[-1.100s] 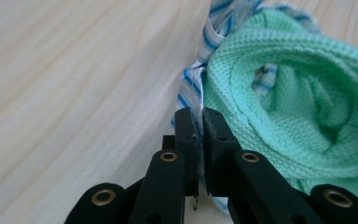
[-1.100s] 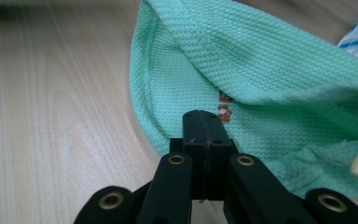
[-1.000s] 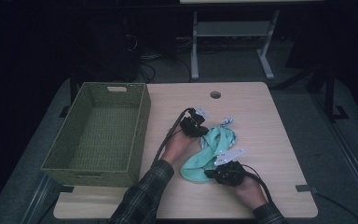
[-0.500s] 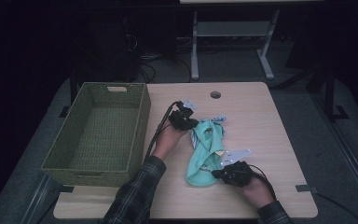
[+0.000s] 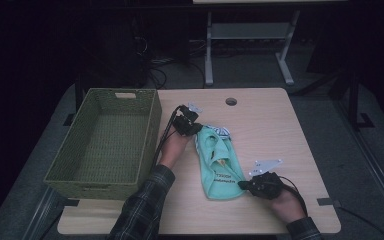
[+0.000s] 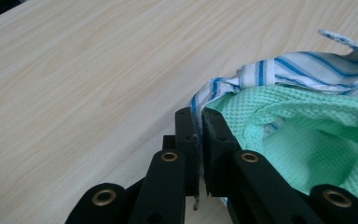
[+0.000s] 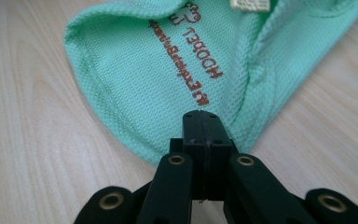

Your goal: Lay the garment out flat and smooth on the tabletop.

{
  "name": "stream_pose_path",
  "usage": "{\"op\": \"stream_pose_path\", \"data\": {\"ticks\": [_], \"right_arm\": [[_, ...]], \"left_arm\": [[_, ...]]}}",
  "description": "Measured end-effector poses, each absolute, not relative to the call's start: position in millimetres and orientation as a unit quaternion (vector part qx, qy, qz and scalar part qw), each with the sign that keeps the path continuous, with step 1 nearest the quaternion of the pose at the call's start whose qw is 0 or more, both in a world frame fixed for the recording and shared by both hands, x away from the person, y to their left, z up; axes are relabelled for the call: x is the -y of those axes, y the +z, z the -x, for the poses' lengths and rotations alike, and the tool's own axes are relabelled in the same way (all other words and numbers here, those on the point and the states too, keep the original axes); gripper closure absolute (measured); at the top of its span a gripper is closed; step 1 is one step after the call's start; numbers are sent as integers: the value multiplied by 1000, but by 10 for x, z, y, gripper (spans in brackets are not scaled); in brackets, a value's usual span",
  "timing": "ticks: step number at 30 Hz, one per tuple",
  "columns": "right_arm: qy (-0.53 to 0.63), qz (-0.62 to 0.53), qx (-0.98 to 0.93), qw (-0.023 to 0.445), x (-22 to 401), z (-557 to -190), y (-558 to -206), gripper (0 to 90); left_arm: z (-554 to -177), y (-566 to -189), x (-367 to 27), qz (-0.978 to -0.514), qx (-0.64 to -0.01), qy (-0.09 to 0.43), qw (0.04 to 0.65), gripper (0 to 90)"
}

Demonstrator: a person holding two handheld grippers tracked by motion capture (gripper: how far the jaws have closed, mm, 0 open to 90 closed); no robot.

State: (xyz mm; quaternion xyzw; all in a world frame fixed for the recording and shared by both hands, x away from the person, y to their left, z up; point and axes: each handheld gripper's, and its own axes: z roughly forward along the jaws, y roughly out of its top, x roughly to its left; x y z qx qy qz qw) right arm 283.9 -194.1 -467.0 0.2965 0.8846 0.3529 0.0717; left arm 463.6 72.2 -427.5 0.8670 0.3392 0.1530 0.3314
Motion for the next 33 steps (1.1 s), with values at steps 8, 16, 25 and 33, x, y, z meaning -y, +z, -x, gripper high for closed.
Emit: {"op": "stream_pose_path", "data": {"ticks": [8, 16, 25, 33], "right_arm": [[353, -297, -884, 74, 1946, -2849, -4671, 899], [363, -302, -879, 72, 1937, -2851, -4654, 879], [383, -313, -865, 91, 1993, -2905, -4551, 845], [378, -331, -858, 105, 2052, -3007, -4546, 801]], "left_arm": [[-4539, -4236, -664, -865, -335, 135, 349, 698], [-4152, -4179, -668, -878, -304, 97, 357, 674], [-3634, -4281, -758, -881, -287, 65, 370, 716], [-3288, -4425, -765, -894, -273, 41, 353, 594]]}}
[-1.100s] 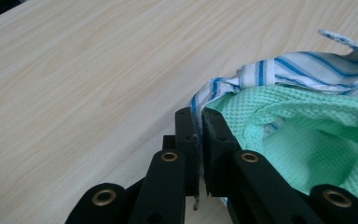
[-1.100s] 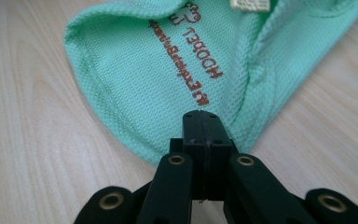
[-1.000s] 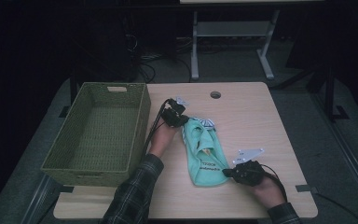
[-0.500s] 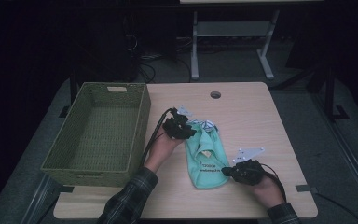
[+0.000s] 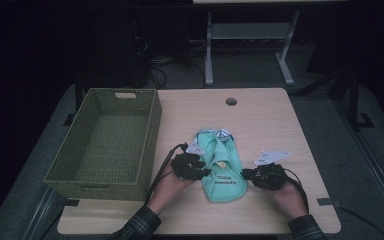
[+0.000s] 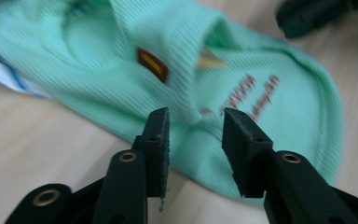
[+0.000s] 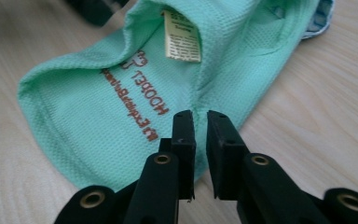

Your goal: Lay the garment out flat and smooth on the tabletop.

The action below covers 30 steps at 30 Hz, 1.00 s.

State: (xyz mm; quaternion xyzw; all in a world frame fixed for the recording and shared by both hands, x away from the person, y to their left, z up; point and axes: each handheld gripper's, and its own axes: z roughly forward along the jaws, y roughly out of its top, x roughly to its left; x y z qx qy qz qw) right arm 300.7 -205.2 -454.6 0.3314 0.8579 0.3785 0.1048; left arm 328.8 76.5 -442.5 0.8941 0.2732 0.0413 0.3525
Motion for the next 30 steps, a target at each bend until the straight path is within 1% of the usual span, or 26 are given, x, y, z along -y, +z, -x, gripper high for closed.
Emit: {"op": "stream_pose_path", "data": {"ticks": [2, 7, 9, 15, 18, 20, 24, 25, 27, 28, 29, 30], "right_arm": [[378, -337, -856, 103, 2062, -3019, -4555, 788], [374, -343, -856, 96, 2038, -3065, -4606, 748], [369, -346, -857, 95, 2008, -3081, -4628, 744], [358, -349, -862, 89, 1957, -3105, -4678, 724], [358, -351, -861, 87, 1954, -3103, -4676, 715], [360, -352, -860, 86, 1954, -3098, -4676, 703], [360, -349, -861, 86, 1941, -3094, -4680, 710], [359, -349, -861, 87, 1939, -3091, -4679, 726], [355, -347, -863, 90, 1937, -3081, -4676, 767], [354, -343, -865, 93, 1939, -3084, -4675, 790], [352, -343, -866, 96, 1938, -3081, -4674, 833], [349, -341, -867, 101, 1937, -3078, -4673, 843]], "left_arm": [[-3229, -4440, -755, -892, -277, 31, 355, 567], [-3171, -4479, -665, -895, -274, 27, 352, 517], [-3171, -4504, -623, -897, -272, 41, 347, 520], [-3189, -4585, -550, -902, -274, 38, 332, 527], [-3190, -4568, -556, -896, -283, 33, 341, 517], [-3188, -4562, -552, -895, -285, 37, 342, 503], [-3190, -4596, -519, -898, -282, 45, 335, 516], [-3186, -4596, -512, -900, -278, 50, 333, 527], [-3179, -4595, -513, -901, -274, 57, 331, 599], [-3185, -4592, -525, -901, -273, 52, 333, 663], [-3185, -4588, -528, -901, -273, 50, 334, 743], [-3180, -4580, -532, -902, -271, 52, 331, 776]]}}
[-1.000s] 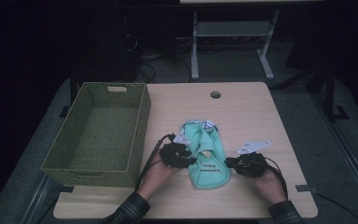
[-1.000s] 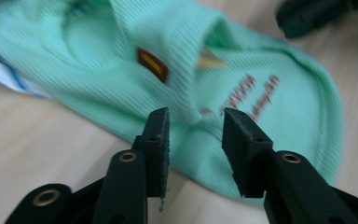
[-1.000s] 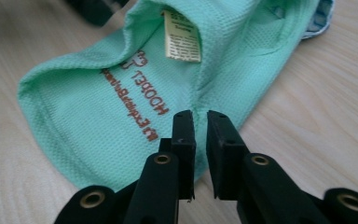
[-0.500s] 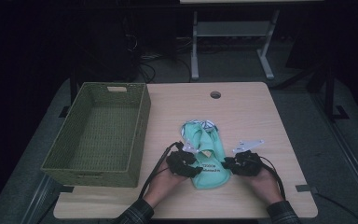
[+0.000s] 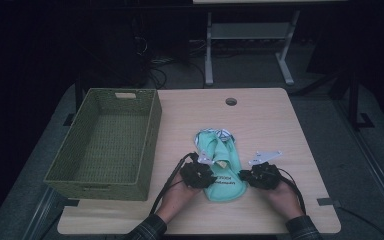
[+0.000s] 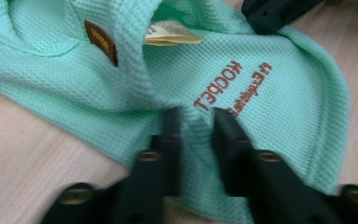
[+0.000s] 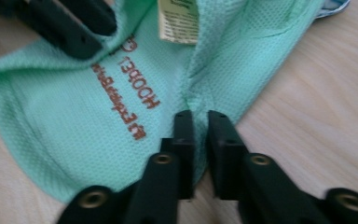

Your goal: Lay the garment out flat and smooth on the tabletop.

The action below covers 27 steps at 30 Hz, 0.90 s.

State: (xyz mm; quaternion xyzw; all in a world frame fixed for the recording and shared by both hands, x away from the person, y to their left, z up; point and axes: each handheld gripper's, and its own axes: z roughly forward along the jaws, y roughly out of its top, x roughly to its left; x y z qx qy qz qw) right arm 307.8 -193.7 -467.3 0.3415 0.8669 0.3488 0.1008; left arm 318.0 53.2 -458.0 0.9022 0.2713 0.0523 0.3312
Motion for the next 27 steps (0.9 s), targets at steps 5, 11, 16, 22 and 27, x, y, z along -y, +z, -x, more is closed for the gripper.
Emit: {"op": "stream_pose_path", "data": {"ticks": [5, 11, 16, 22, 27], "right_arm": [[343, -337, -868, 121, 1948, -3052, -4646, 861], [358, -356, -855, 121, 2076, -3028, -4599, 859], [358, -356, -855, 116, 2090, -3011, -4607, 855], [349, -351, -861, 114, 2068, -3026, -4636, 854], [338, -348, -867, 116, 2045, -3023, -4656, 855]], "left_arm": [[-3152, -4503, -607, -902, -269, 59, 333, 895], [-3148, -4446, -739, -896, -283, 49, 338, 894], [-3171, -4499, -664, -898, -281, 60, 334, 713], [-3158, -4594, -545, -907, -258, 50, 329, 653], [-3183, -4590, -564, -909, -256, 54, 326, 884]]}}
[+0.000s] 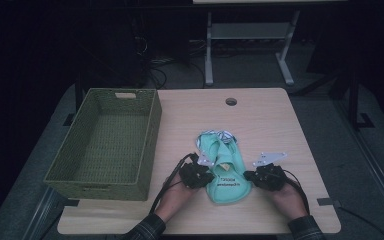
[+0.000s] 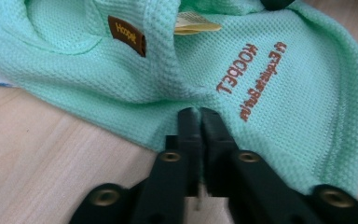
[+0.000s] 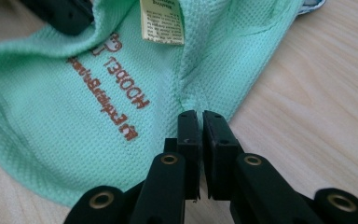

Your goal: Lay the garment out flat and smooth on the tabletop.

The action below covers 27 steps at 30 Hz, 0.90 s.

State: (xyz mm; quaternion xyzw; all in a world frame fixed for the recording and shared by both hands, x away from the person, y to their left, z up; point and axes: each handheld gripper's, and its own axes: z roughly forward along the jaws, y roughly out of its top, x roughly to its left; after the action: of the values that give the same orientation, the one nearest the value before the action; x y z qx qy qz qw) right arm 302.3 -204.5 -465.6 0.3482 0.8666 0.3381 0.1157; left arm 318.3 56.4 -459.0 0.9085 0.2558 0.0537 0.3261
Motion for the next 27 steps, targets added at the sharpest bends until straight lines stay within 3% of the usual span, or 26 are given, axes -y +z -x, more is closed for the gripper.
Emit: {"op": "stream_pose_path", "data": {"ticks": [12, 27], "right_arm": [[330, -356, -865, 127, 2089, -3023, -4646, 857], [316, -366, -864, 143, 2154, -3033, -4629, 860]], "left_arm": [[-3104, -4425, -776, -899, -257, 58, 350, 891], [-3034, -4424, -947, -906, -268, 57, 323, 893]]}}
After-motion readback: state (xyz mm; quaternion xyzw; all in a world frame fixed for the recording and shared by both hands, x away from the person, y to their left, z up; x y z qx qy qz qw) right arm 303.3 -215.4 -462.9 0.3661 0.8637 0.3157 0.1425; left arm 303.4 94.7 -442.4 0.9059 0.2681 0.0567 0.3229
